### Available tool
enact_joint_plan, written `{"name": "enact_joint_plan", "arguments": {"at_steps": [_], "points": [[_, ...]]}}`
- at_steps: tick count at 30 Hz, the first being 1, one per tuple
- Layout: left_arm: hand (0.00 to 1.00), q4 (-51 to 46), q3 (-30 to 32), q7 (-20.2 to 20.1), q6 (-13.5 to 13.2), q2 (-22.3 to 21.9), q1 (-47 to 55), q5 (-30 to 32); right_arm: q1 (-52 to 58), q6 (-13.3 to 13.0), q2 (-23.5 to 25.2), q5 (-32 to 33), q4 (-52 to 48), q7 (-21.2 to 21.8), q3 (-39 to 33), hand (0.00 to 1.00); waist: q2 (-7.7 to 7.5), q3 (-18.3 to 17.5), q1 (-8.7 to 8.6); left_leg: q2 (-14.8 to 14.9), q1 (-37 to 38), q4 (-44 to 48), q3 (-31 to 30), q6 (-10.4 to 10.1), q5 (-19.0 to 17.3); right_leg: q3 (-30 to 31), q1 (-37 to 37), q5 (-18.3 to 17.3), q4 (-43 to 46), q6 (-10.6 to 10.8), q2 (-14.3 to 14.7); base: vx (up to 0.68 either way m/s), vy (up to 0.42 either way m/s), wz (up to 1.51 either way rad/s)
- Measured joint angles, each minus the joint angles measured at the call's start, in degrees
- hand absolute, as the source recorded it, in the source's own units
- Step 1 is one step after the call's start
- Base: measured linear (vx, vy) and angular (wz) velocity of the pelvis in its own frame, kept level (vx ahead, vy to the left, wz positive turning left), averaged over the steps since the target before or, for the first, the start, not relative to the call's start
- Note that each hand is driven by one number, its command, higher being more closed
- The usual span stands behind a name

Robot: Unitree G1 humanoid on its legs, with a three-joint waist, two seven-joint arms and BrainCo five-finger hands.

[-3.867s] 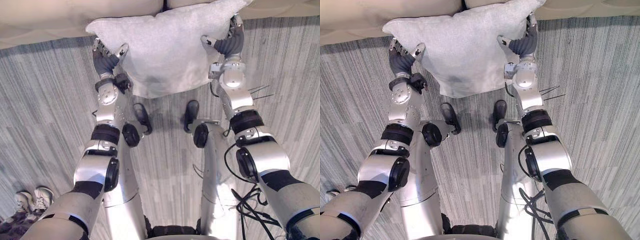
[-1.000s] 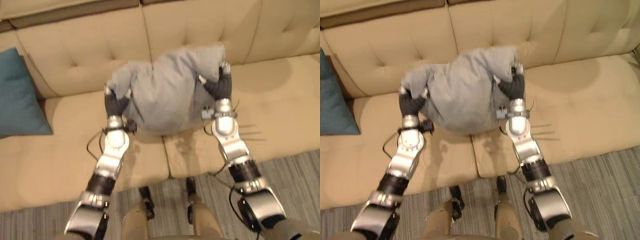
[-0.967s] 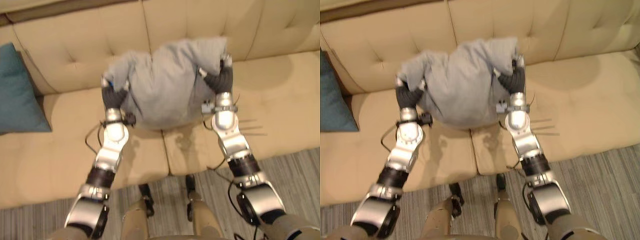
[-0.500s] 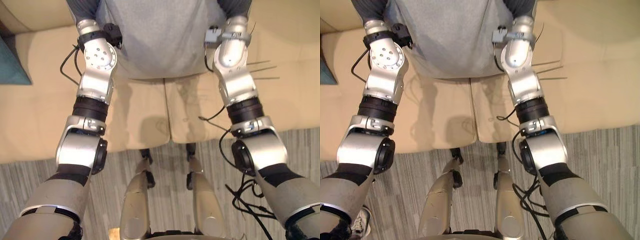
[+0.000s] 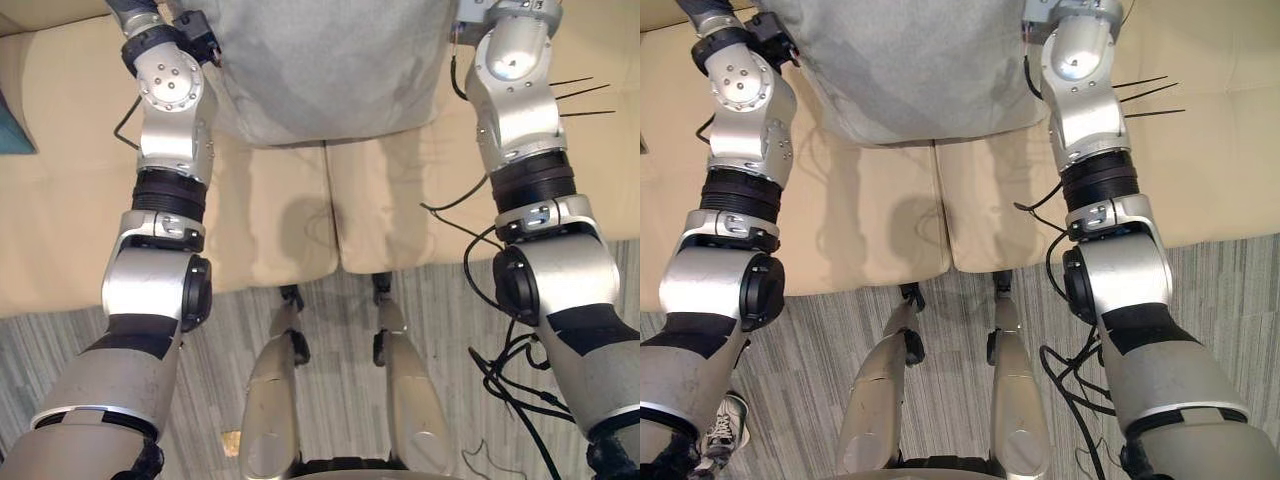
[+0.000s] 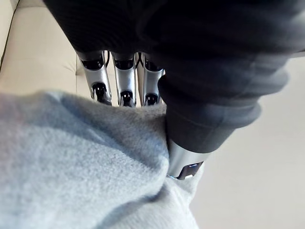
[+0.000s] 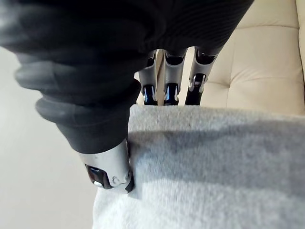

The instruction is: Pick up cushions and gather them together orderly.

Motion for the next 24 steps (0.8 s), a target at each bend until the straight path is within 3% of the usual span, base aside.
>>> {"name": "enact_joint_plan", "arguments": {"at_steps": [7,13,15,18,20,24], "points": [[0.00,-5.7,1.2,-2.7,0.1,8.1,4.4,-1.0,2.2,-1.1,-8.6,7.9,-6.1,4.1,-1.0,0.00,0.03,0.0,1.13,0.1,0.4,0.6,-0.1,0.0,0.0,-0.4,0.0,-0.1,1.5,0.1,0.0,-0.01,-0.013,0.01],[0.00,-15.2,2.7,-5.2,0.1,8.2,18.8,-0.9,19.8,-2.8,-9.9,13.0,-16.9,9.8,-1.0,0.00,0.05,-0.1,1.56,0.0,2.9,1.0,-0.1,-0.1,0.0,-0.6,1.1,-3.3,5.9,0.2,-0.3,-0.02,-0.032,0.06],[0.00,-18.3,2.7,-6.6,-0.1,6.7,26.7,-0.9,29.1,-3.1,-9.5,15.1,-20.6,12.1,-1.1,0.00,0.04,-0.1,1.54,0.0,4.3,1.2,-0.1,-0.1,-0.1,-0.6,2.7,-3.8,5.9,0.4,-0.4,-0.01,-0.054,0.06],[0.00,-22.4,2.4,-9.3,-0.4,0.6,42.1,-0.8,45.4,-3.3,-6.7,15.3,-25.1,14.7,-1.3,0.00,0.16,-0.5,1.44,0.1,7.0,1.5,-0.3,-0.5,-1.3,-1.1,6.0,-5.3,5.9,0.5,-0.4,-0.01,-0.055,0.08],[0.00,-23.2,0.2,-12.2,-0.4,-6.1,55.4,0.8,59.2,-3.5,-2.3,13.2,-27.6,16.7,-1.8,0.00,0.36,-2.7,1.46,0.1,8.5,1.8,-0.3,-0.6,-2.6,-1.2,7.6,-6.3,5.9,0.7,-0.5,0.00,-0.042,0.03],[0.00,-21.3,-2.7,-18.0,0.2,-12.4,71.8,4.6,75.5,-3.5,2.8,6.0,-25.3,19.5,-2.0,0.00,0.64,-6.7,1.48,0.0,12.5,2.1,-0.4,-0.8,-4.2,-1.6,11.8,-8.0,5.8,1.1,-0.7,0.08,-0.030,0.01]]}}
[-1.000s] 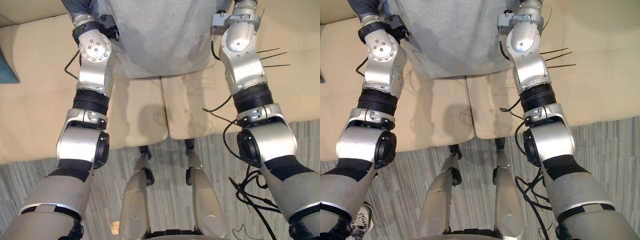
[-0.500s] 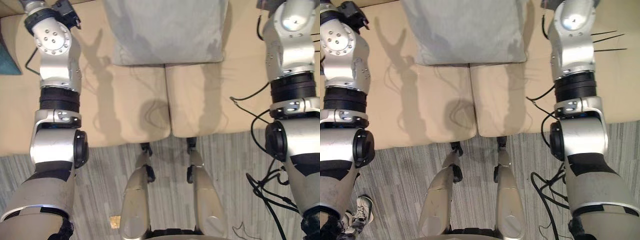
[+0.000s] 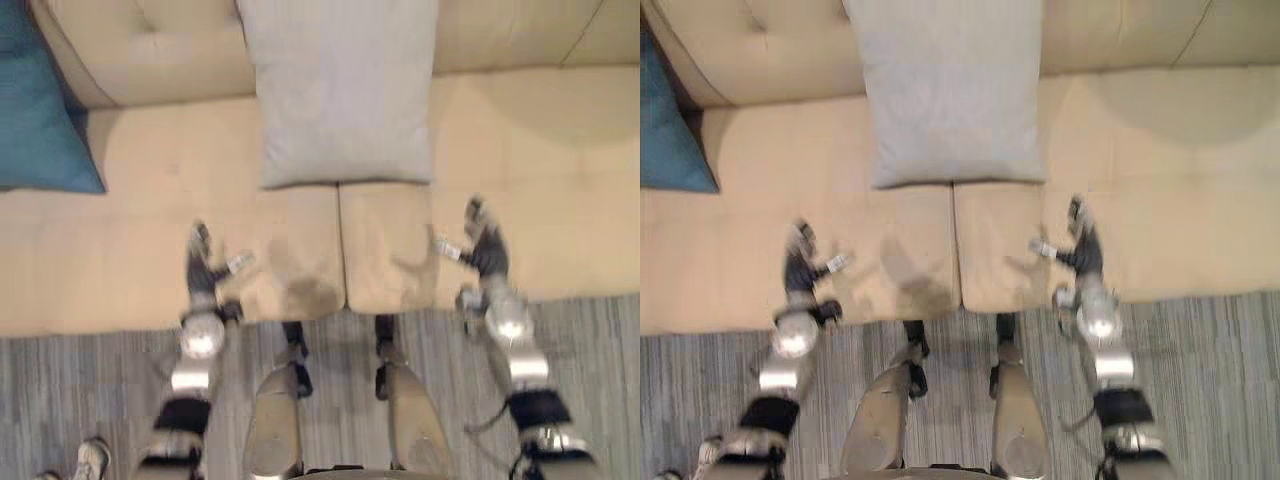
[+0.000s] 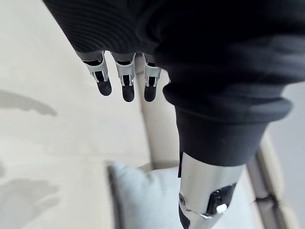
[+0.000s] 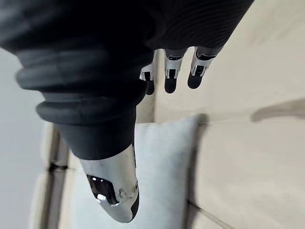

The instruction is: Pick up cushions and gather them together orderly.

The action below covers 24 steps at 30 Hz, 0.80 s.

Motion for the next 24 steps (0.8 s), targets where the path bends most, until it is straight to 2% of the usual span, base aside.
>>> {"name": "enact_joint_plan", "arguments": {"at_steps": [2,9,13,16,17,18,19,20,21,23,24], "points": [[0.00,6.1,0.2,-3.0,0.3,-0.7,6.3,2.0,6.8,0.1,1.7,-3.8,6.0,2.0,-0.5,0.00,0.48,-4.4,-0.06,-0.2,2.5,-0.4,-0.3,-0.1,-0.5,-0.4,2.5,-1.1,-0.2,0.4,-0.2,0.10,-0.018,0.05],[0.00,24.3,3.6,-8.4,2.6,-2.1,11.8,5.9,12.8,0.8,4.0,-13.8,25.1,4.8,-2.6,0.00,1.03,-10.4,-0.47,-1.1,12.8,-3.4,-0.8,-0.6,-1.4,-0.7,12.1,-2.7,-1.9,0.9,-0.7,0.08,0.007,-0.01],[0.00,26.6,3.6,-9.4,3.3,-2.3,13.3,7.5,12.9,1.5,4.1,-16.7,30.4,4.6,-3.3,0.00,0.38,-11.0,-0.82,-1.5,16.0,-4.7,0.3,-0.6,-1.4,0.0,13.6,-2.7,-1.8,1.0,-0.9,0.01,0.026,-0.14],[0.00,26.5,3.6,-9.4,3.7,-2.3,13.0,8.0,12.7,2.7,5.2,-18.1,31.3,4.5,-3.2,0.00,-0.81,-10.9,-1.31,-1.8,15.4,-3.5,1.5,-0.3,-1.5,1.4,12.1,-2.7,0.7,1.3,-1.2,-0.04,0.030,-0.19],[0.00,26.3,3.2,-9.4,3.7,-2.3,12.0,7.9,12.6,2.8,6.0,-18.1,31.2,4.4,-3.1,0.00,-1.32,-11.1,-1.40,-1.5,12.6,0.2,2.1,1.2,-2.4,1.3,9.6,-1.6,2.9,2.8,-1.8,-0.09,0.029,-0.17],[0.00,25.9,3.0,-9.5,3.7,-2.7,11.4,7.9,12.6,2.9,6.1,-18.1,31.2,4.4,-3.0,0.00,-1.15,-11.1,-1.39,-0.6,11.4,1.7,2.5,1.9,-2.9,1.2,8.1,-0.5,4.0,4.2,-1.2,-0.14,0.003,-0.29],[0.00,25.0,3.2,-9.4,3.7,-3.4,11.3,7.9,11.9,3.3,6.5,-18.1,31.2,4.5,-2.9,0.00,-0.49,-11.0,-0.85,1.1,10.7,2.1,3.5,2.4,-3.2,0.6,5.9,-2.6,10.1,2.9,-1.3,-0.13,-0.022,-0.20],[0.00,24.2,3.0,-9.4,3.7,-3.5,11.1,7.9,12.0,3.5,7.2,-18.1,31.1,4.5,-2.9,0.00,-0.97,-11.0,-1.09,1.2,10.3,3.1,3.1,2.4,-3.2,-0.8,3.2,-8.0,23.5,0.2,-2.0,-0.13,-0.062,0.08],[0.00,22.8,2.9,-9.4,3.9,-3.6,11.5,7.8,13.2,3.6,8.0,-18.0,31.0,4.5,-2.7,0.00,-1.32,-11.0,-1.41,0.9,10.7,3.9,2.3,2.7,-3.4,-1.4,2.8,-11.8,36.9,0.6,-3.4,-0.14,-0.089,0.25],[0.00,20.9,2.9,-9.3,3.9,-3.8,12.1,7.8,13.9,3.5,8.4,-18.0,31.0,4.7,-1.3,0.00,-3.10,-12.1,-0.73,0.7,9.7,4.8,1.0,2.2,-2.5,-0.3,6.6,-13.4,44.8,2.8,-4.2,-0.15,-0.153,0.28],[0.00,20.4,2.9,-9.3,3.9,-3.9,12.3,7.8,13.8,3.5,8.4,-18.0,31.0,4.7,-1.1,0.00,-3.66,-12.4,-0.51,0.7,8.9,5.4,0.6,1.7,-2.0,0.0,8.0,-13.2,44.1,3.0,-4.3,-0.18,-0.208,0.32]]}}
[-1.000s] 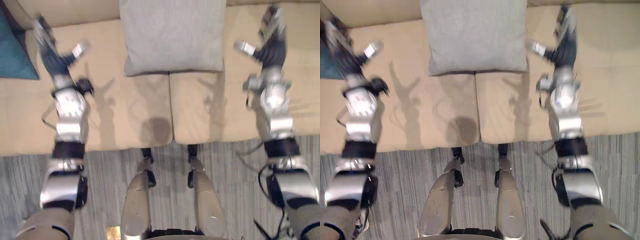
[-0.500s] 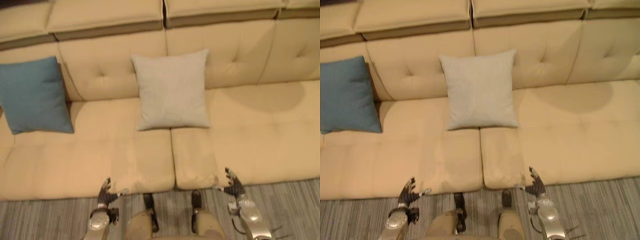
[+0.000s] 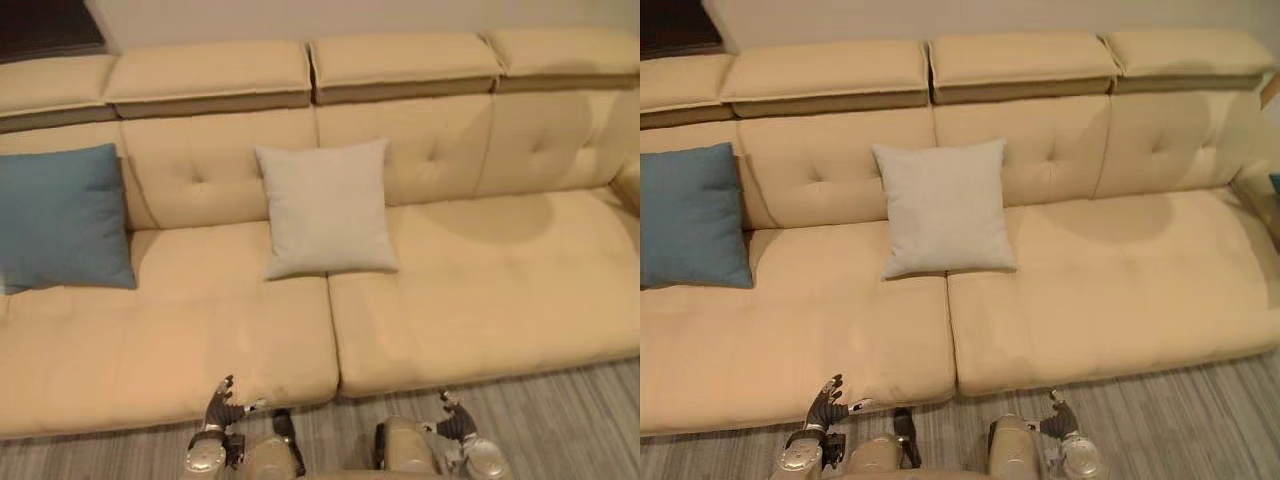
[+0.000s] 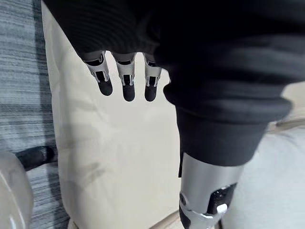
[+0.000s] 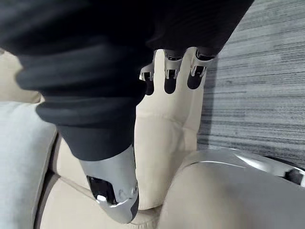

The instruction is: Pick up cushions and gather them together orderly.

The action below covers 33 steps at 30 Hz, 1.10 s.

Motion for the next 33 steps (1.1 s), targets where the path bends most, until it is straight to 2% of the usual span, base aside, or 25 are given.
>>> {"name": "enact_joint_plan", "arguments": {"at_steps": [1,2,3,4,5,6,7,8,10,11,12,14,15,17,18,22,25,28,29,30,31,32,33], "points": [[0.00,-0.6,0.2,0.0,0.1,0.0,-0.2,-0.1,-0.5,0.0,-0.3,0.0,0.0,-0.1,0.1,0.00,-1.51,-0.5,0.44,0.0,-1.7,1.1,-0.7,-0.6,1.3,-0.2,2.5,-3.2,-5.1,1.4,0.3,-0.22,-0.190,0.16],[0.00,-1.8,0.1,0.0,0.1,-1.9,-0.1,-0.2,-1.1,0.1,-1.0,0.1,-0.3,-0.4,-0.5,0.00,0.21,-0.6,1.16,1.5,-3.4,0.1,-1.1,-1.0,3.6,-2.8,4.9,-6.6,-13.2,-0.4,2.2,-0.23,-0.184,0.03],[0.00,-2.4,0.0,0.0,0.0,-2.5,0.1,-0.2,-1.3,0.0,-1.1,0.1,-0.8,-0.4,-0.6,0.00,0.75,-0.6,1.74,2.1,-4.0,-0.2,-1.1,-1.3,4.2,-3.4,5.6,-7.7,-16.1,-1.5,2.8,-0.26,-0.167,-0.27],[0.00,-2.5,-0.4,0.0,-0.1,-3.2,0.2,-0.3,-2.2,-0.2,-1.8,0.5,-1.5,-0.8,-0.9,0.00,1.28,-0.3,2.80,3.1,-6.1,-0.4,-0.8,-1.9,5.7,-4.1,6.2,-10.1,-21.5,-3.6,4.2,-0.30,-0.208,-0.25],[0.00,-1.5,-1.1,0.0,0.2,-4.0,-0.4,-0.9,-4.2,-0.1,-3.1,0.5,-1.2,-1.2,-0.9,0.00,3.94,1.0,2.71,4.7,-7.6,-2.3,-2.1,-2.7,8.1,-4.9,6.5,-10.2,-25.5,-5.2,6.1,-0.32,-0.187,-0.12],[0.00,-1.5,-1.5,0.0,0.2,-4.2,-0.9,-1.0,-4.5,-0.1,-3.5,0.5,-1.1,-1.3,-0.9,0.00,5.13,1.7,2.27,5.2,-7.6,-3.6,-2.9,-3.5,8.4,-5.4,6.6,-9.2,-26.4,-5.8,7.2,-0.36,-0.117,0.09],[0.00,-1.5,-2.0,0.1,0.2,-4.1,-0.7,-1.1,-4.6,0.1,-3.7,0.5,-0.5,-1.4,-1.0,0.00,6.10,1.9,2.13,5.4,-7.4,-6.3,-4.2,-5.7,6.5,-6.1,6.0,-7.7,-27.6,-6.6,8.0,-0.41,-0.039,0.13],[0.00,-1.4,-2.1,0.2,0.2,-3.9,-0.6,-1.1,-4.4,0.1,-3.5,0.5,-0.3,-1.4,-1.1,0.00,4.96,2.3,2.17,4.9,-7.7,-5.5,-4.6,-7.7,4.5,-6.7,5.6,-5.9,-29.7,-7.5,7.4,-0.33,-0.026,0.08],[0.00,-1.4,-2.1,0.1,0.1,-3.8,-0.6,-1.1,-4.3,0.1,-3.5,0.5,-0.2,-1.4,-1.9,0.00,4.96,2.2,1.99,3.3,-8.1,1.2,-5.2,-7.2,4.1,-6.6,5.4,-4.0,-31.6,-7.5,6.1,-0.20,0.003,0.06],[0.00,-1.4,-2.1,0.2,0.1,-3.8,-0.6,-1.1,-4.3,0.1,-3.8,0.5,-0.2,-1.5,-2.0,0.00,4.36,2.3,1.83,2.0,-8.0,7.0,-5.6,-5.2,1.1,-6.0,5.1,-2.7,-32.7,-7.1,5.4,-0.20,0.087,-0.17],[0.00,-1.4,-2.0,0.2,0.0,-3.5,-0.6,-1.1,-4.4,0.1,-3.9,0.5,-0.2,-1.5,-2.1,0.00,4.41,2.2,2.11,1.1,-7.1,10.8,-7.2,-4.4,-3.7,-4.5,3.9,-1.5,-33.2,-6.4,5.1,-0.15,0.120,-0.33],[0.00,-1.4,-2.0,0.2,0.1,-3.2,-0.4,-1.1,-5.1,0.2,-3.6,0.5,-0.2,-1.4,-2.1,0.00,4.61,2.2,2.10,0.1,-5.0,11.4,-10.1,-4.2,-7.9,-3.0,3.2,-0.6,-33.2,-5.7,5.2,-0.10,0.153,-0.50],[0.00,-1.4,-2.1,0.2,0.1,-3.3,0.1,-1.0,-5.1,0.2,-3.3,0.5,-0.2,-1.4,-2.1,0.00,4.86,1.9,1.94,-1.0,-2.2,8.0,-11.5,-3.2,-9.0,-1.7,3.7,0.0,-33.5,-4.7,5.0,-0.09,0.161,-0.48],[0.00,-1.5,-2.1,0.2,0.1,-3.2,0.3,-1.0,-4.4,0.1,-2.9,0.5,-0.2,-1.3,-2.2,0.00,3.55,1.2,1.55,-2.5,-0.1,4.0,-10.2,-2.8,-7.8,-1.2,4.4,1.4,-35.9,-3.5,3.9,-0.09,0.129,-0.19],[0.00,-1.5,-2.2,0.2,0.1,-3.1,0.3,-1.0,-3.8,0.1,-2.6,0.5,-0.2,-1.3,-3.3,0.00,2.98,0.4,0.71,-3.6,0.5,2.0,-9.8,-2.5,-7.2,-1.3,4.9,2.2,-37.6,-2.8,3.1,-0.07,0.143,0.05],[0.00,-1.5,-2.7,0.1,0.1,-2.6,-0.2,-0.9,-2.9,0.3,-2.3,1.2,0.3,-1.5,-7.3,0.00,2.76,-0.5,-0.47,-5.5,1.3,0.0,-8.1,-1.6,-6.5,0.8,5.5,4.8,-41.4,-1.4,1.5,-0.02,0.130,-0.20],[0.00,-1.5,-3.2,-0.1,0.4,-2.1,0.4,-0.9,-3.2,1.1,-0.7,3.0,0.3,-1.5,-8.7,0.00,2.75,-0.5,-0.96,-4.7,3.0,1.5,-3.2,-0.3,-7.8,5.8,5.5,6.8,-43.2,-0.9,2.3,0.01,0.078,-0.85],[0.00,-2.2,-3.3,-0.2,0.6,-2.1,0.0,-0.9,-3.9,1.2,0.2,4.9,0.3,-1.5,-8.7,0.00,2.79,-0.5,-1.51,-1.9,3.4,5.9,4.6,-1.2,-12.1,12.4,3.5,10.3,-45.0,-1.2,4.9,0.00,0.062,-1.66],[0.00,-3.0,-3.5,-0.1,0.6,-2.3,-0.2,-0.9,-5.2,1.2,0.3,5.2,0.3,-1.6,-8.5,0.00,3.16,-0.4,-2.23,0.9,3.6,7.1,8.9,-1.2,-13.5,9.5,1.9,14.3,-46.5,-3.8,6.5,-0.02,0.009,-1.98],[0.00,-3.5,-4.0,-0.1,0.7,-2.1,-0.3,-0.9,-5.7,1.2,0.3,5.4,0.2,-1.7,-8.4,0.00,3.33,-0.4,-2.78,2.4,3.8,7.5,11.8,-0.9,-13.8,5.6,1.6,15.5,-47.5,-6.2,6.9,-0.02,-0.026,-2.19],[0.00,-4.2,-4.9,-0.1,0.7,-1.5,-0.9,-0.9,-6.4,1.2,0.4,5.7,0.2,-2.2,-8.1,0.00,3.43,-0.1,-2.64,3.9,5.1,7.9,16.9,-0.9,-14.0,-3.9,0.8,13.8,-47.5,-10.8,6.7,0.04,-0.034,-2.27],[0.00,-4.2,-6.1,-0.1,1.2,-1.5,-2.3,-0.9,-7.0,1.2,0.0,5.8,0.2,-3.0,-8.1,0.00,3.57,0.1,-3.21,5.4,7.7,8.0,22.9,-1.3,-14.5,-14.6,-0.4,11.7,-44.8,-12.7,4.2,0.07,-0.005,-2.29],[0.00,-4.3,-6.7,-0.1,1.3,-1.3,-2.8,-0.9,-7.1,1.2,0.0,5.9,0.2,-3.1,-8.1,0.00,3.68,0.2,-3.29,5.8,8.9,8.4,25.2,-1.3,-14.5,-19.4,-0.6,10.9,-43.3,-13.5,2.7,0.12,-0.022,-2.17]]}}
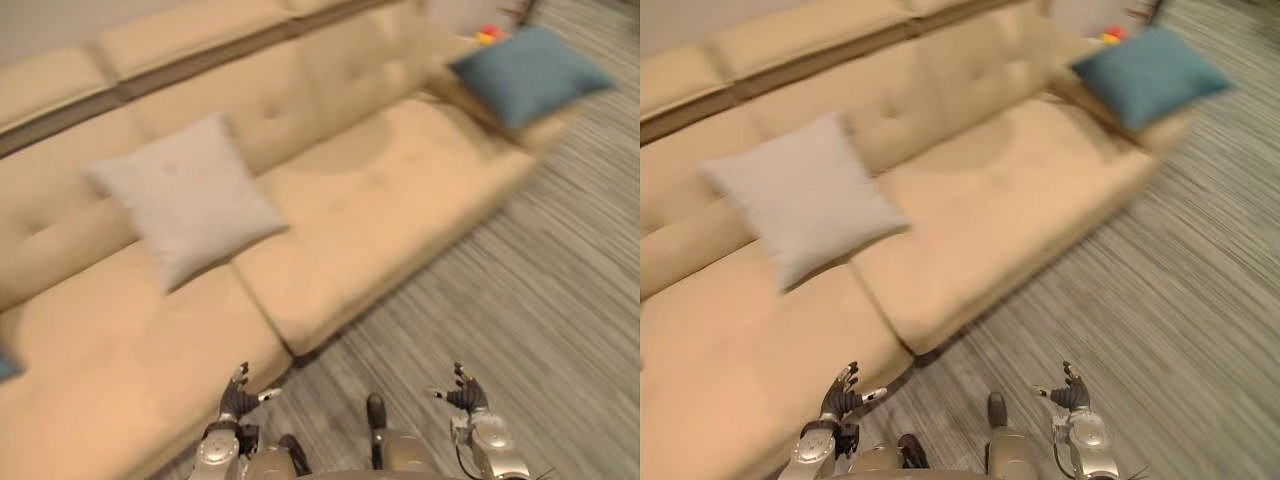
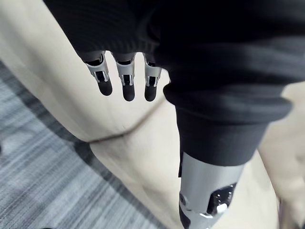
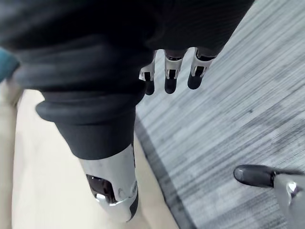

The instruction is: Pick up cushions and gather them together orderly.

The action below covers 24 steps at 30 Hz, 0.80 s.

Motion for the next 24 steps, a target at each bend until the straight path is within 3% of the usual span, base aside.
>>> {"name": "enact_joint_plan", "arguments": {"at_steps": [2,3,5,6,8,9,10,11,12,13,14,16,18,19,20,21,22,24], "points": [[0.00,-0.9,-0.9,0.1,0.0,0.2,-1.3,-0.1,0.0,0.0,0.0,1.0,0.0,0.0,0.2,0.00,0.39,-0.1,-0.89,1.4,3.8,1.4,6.3,-1.9,-1.4,-15.1,0.4,-0.7,4.6,-1.5,-4.1,0.14,-0.098,-2.08],[0.00,-1.5,-1.1,0.1,0.0,0.1,-2.3,-0.1,0.0,0.0,-0.1,1.2,0.1,-0.2,0.1,0.00,1.02,0.0,-1.07,2.0,6.5,0.7,9.6,-2.8,-1.9,-19.7,0.3,-2.7,7.7,-0.8,-4.8,0.16,-0.150,-2.01],[0.00,-1.6,-1.7,0.1,0.1,0.2,-4.0,-0.2,0.1,0.0,-0.3,1.3,0.0,-0.4,-0.1,0.00,1.32,0.1,-1.75,2.1,8.8,-0.1,12.0,-4.4,-2.4,-18.6,-1.2,-4.4,10.1,1.5,-4.0,0.16,-0.139,-1.65],[0.00,-1.6,-2.4,0.0,0.1,0.1,-5.0,-0.2,0.5,0.1,-0.5,1.3,0.0,-0.7,-0.1,0.00,1.90,0.4,-2.52,3.0,10.0,0.7,12.7,-5.6,-2.8,-15.9,-2.3,-6.0,11.7,1.7,-2.5,0.22,-0.163,-1.64],[0.00,-1.6,-2.7,0.0,0.2,-0.1,-5.8,-0.2,0.9,0.1,-0.6,1.3,0.0,-0.7,0.0,0.00,2.51,0.5,-2.56,6.4,11.0,7.1,11.9,-5.9,-2.8,-11.5,-3.1,-8.6,13.2,2.0,0.6,0.30,-0.180,-1.64],[0.00,-1.6,-2.7,0.0,0.2,-1.0,-5.7,-0.2,1.3,0.1,-0.7,1.3,0.0,-0.7,0.0,0.00,3.23,0.3,-2.40,11.1,9.6,18.1,7.8,-2.3,-0.1,-8.0,-2.3,-10.0,13.5,1.5,3.1,0.33,-0.144,-1.56],[0.00,-1.5,-3.0,-0.1,0.2,-1.4,-5.6,-0.2,1.7,0.1,-0.7,1.3,0.0,-0.8,0.1,0.00,3.42,0.4,-2.48,12.9,7.2,24.2,2.9,1.9,2.8,-6.0,-1.4,-10.4,13.2,0.9,4.4,0.41,-0.130,-1.67],[0.00,-1.4,-3.2,0.0,0.2,-2.2,-5.5,-0.3,1.7,0.3,-0.6,1.3,0.1,-1.0,0.3,0.00,3.56,0.6,-2.23,12.4,2.2,32.6,-7.3,1.9,4.2,-3.2,-0.3,-10.8,12.7,0.2,5.5,0.28,-0.046,-1.09],[0.00,-1.4,-3.2,0.0,0.2,-2.6,-5.5,-0.3,1.4,0.4,-0.4,1.3,0.0,-1.2,0.4,0.00,3.61,1.0,-2.13,11.0,-0.7,36.2,-12.4,0.2,2.5,-1.8,0.4,-11.1,12.6,0.1,5.9,0.34,-0.007,-1.40],[0.00,-1.2,-3.2,0.1,0.2,-2.8,-5.2,-1.1,0.7,0.6,-0.5,1.4,0.1,-1.5,0.6,0.00,2.96,1.9,-0.52,5.2,-6.1,40.3,-22.0,-1.1,-0.9,2.2,2.6,-11.5,11.8,0.0,6.5,0.34,0.051,-1.47],[0.00,-1.4,-3.2,0.3,0.2,-2.8,-4.5,-1.4,0.5,0.6,-0.2,1.4,0.1,-2.0,1.0,0.00,2.19,2.3,1.19,1.1,-9.1,39.1,-26.4,-0.9,-2.8,5.1,4.9,-11.7,10.8,0.4,6.6,0.36,0.073,-1.44],[0.00,-2.3,-3.2,0.4,0.1,-2.5,-2.6,-1.9,0.4,0.6,-0.1,1.4,0.0,-2.2,2.8,0.00,1.39,3.0,2.59,-3.5,-14.8,32.6,-30.4,0.7,-4.0,8.4,8.9,-12.6,8.6,1.7,6.4,0.38,0.113,-0.87],[0.00,-2.9,-3.1,0.4,0.1,-2.4,-1.2,-1.9,-0.7,0.6,0.0,1.5,0.0,-2.2,2.8,0.00,1.68,3.0,3.83,-6.9,-19.3,23.1,-33.0,0.0,-3.5,10.8,10.9,-13.6,7.5,3.1,5.7,0.42,0.201,-0.65],[0.00,-3.1,-2.4,0.5,0.1,-2.8,-0.4,-1.8,-2.1,0.5,-0.2,1.5,0.1,-2.3,2.6,0.00,2.20,3.1,4.40,-9.1,-20.8,12.4,-34.7,-2.7,-1.4,12.4,12.3,-14.5,6.2,4.4,5.2,0.49,0.291,-0.73],[0.00,-3.2,-1.8,0.6,0.2,-2.9,0.0,-1.8,-2.9,0.5,-0.1,1.5,0.1,-2.4,2.6,0.00,2.68,3.1,5.12,-9.6,-21.2,4.6,-35.0,-2.8,2.9,13.6,13.6,-15.6,5.6,5.6,5.1,0.51,0.310,-0.68],[0.00,-3.1,-1.4,0.7,0.3,-2.9,0.1,-1.8,-3.1,0.5,0.1,1.5,0.1,-2.4,2.7,0.00,2.51,2.9,5.92,-9.9,-20.4,4.0,-34.5,-1.6,6.5,14.7,14.3,-16.5,5.7,6.5,4.8,0.51,0.263,-0.58],[0.00,-3.2,0.0,1.3,0.4,-3.1,0.7,-1.8,-3.4,0.4,1.1,1.4,0.0,-2.4,2.9,0.00,0.99,1.9,7.08,-12.0,-19.6,4.6,-33.5,2.6,5.6,15.9,15.2,-17.9,6.2,7.1,3.0,0.60,0.246,-0.32],[0.00,-3.2,1.7,1.5,0.4,-3.4,0.7,-1.9,-3.3,0.1,1.3,1.4,0.1,-2.4,2.7,0.00,-0.61,1.3,7.08,-13.8,-19.7,7.6,-32.6,5.7,1.6,16.0,13.6,-19.2,12.6,9.2,0.5,0.62,0.249,-0.06]]}}
